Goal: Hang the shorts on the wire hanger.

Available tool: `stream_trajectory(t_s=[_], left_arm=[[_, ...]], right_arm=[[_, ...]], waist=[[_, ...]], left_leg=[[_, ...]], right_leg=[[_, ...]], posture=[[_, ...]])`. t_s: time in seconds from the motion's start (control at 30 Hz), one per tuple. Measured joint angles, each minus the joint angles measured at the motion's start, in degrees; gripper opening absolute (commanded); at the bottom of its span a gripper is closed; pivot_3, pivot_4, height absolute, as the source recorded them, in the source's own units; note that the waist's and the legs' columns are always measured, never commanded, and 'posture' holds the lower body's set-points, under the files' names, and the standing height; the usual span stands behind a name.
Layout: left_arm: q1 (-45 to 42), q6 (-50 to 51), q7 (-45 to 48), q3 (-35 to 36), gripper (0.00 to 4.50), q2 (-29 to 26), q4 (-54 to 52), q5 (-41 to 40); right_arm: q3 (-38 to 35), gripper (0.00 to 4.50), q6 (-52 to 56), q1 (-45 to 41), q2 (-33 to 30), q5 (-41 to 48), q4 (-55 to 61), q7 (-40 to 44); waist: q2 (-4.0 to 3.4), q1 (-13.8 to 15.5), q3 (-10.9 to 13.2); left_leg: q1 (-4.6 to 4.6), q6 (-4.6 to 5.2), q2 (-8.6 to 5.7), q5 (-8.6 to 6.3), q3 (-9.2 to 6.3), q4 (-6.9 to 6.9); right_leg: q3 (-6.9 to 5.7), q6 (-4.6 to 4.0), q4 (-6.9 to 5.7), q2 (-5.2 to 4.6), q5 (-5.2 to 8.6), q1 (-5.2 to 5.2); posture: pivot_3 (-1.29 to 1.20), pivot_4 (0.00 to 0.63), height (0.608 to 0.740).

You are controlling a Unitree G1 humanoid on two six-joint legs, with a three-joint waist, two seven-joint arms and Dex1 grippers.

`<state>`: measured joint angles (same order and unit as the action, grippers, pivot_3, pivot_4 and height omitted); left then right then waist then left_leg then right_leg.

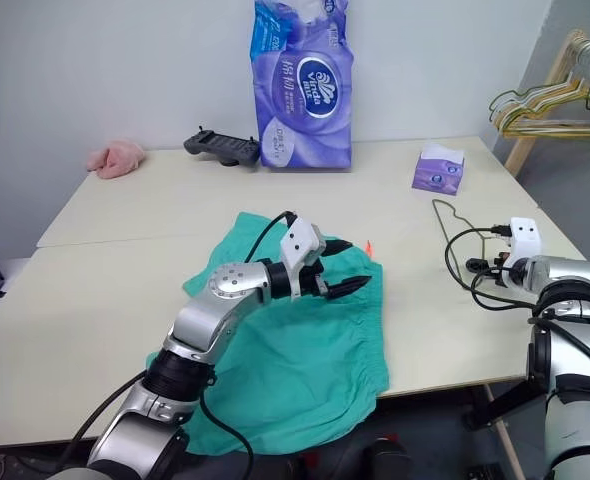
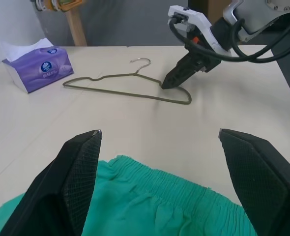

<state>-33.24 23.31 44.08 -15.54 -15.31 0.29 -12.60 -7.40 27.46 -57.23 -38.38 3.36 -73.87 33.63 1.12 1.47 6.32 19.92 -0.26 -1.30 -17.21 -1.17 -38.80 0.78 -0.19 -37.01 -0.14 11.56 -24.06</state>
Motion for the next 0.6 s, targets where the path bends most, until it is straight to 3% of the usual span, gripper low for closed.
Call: stream_trajectory(t_s=[0.27,0.3,0.37,0.6], left_arm=[[-0.2,0.0,0.4,0.0,4.06,-0.1,0.2,0.0],[-0.2,0.0,0.3,0.0,4.06,-0.1,0.2,0.0],[-0.1,0.1,0.3,0.0,4.06,-0.3,0.1,0.0],[0.6,0.7,0.0,0.2,4.06,-1.0,-0.9,0.0]], right_arm=[[3.0,4.2,-5.8,1.6,1.4,-4.1,-0.1,-0.3],[3.0,4.04,-5.9,1.6,1.5,-4.3,-0.1,-0.4],[2.9,3.61,-5.9,1.6,1.8,-4.3,-0.2,-0.3],[1.0,1.17,-5.1,1.3,2.4,-3.9,-0.6,-0.4]], waist=[[-0.02,0.0,-0.2],[-0.01,0.0,-0.3],[-0.01,0.0,-0.3],[0.01,0.1,-0.5]], left_leg=[[-0.01,0.01,0.0,0.0,0.06,0.0],[-0.02,0.01,0.0,-0.01,0.06,0.0],[-0.02,0.01,0.0,-0.01,0.06,0.0],[-0.02,0.02,0.0,-0.01,0.05,0.0]], right_leg=[[0.07,0.0,0.0,0.0,0.0,0.02],[0.08,0.0,0.0,0.0,0.0,0.03],[0.07,0.0,0.0,0.0,0.0,0.03],[0.07,0.0,0.0,0.0,0.0,0.05]], posture=[[0.14,0.043,0.74],[0.15,0.043,0.74],[0.15,0.043,0.74],[0.17,0.042,0.74]])
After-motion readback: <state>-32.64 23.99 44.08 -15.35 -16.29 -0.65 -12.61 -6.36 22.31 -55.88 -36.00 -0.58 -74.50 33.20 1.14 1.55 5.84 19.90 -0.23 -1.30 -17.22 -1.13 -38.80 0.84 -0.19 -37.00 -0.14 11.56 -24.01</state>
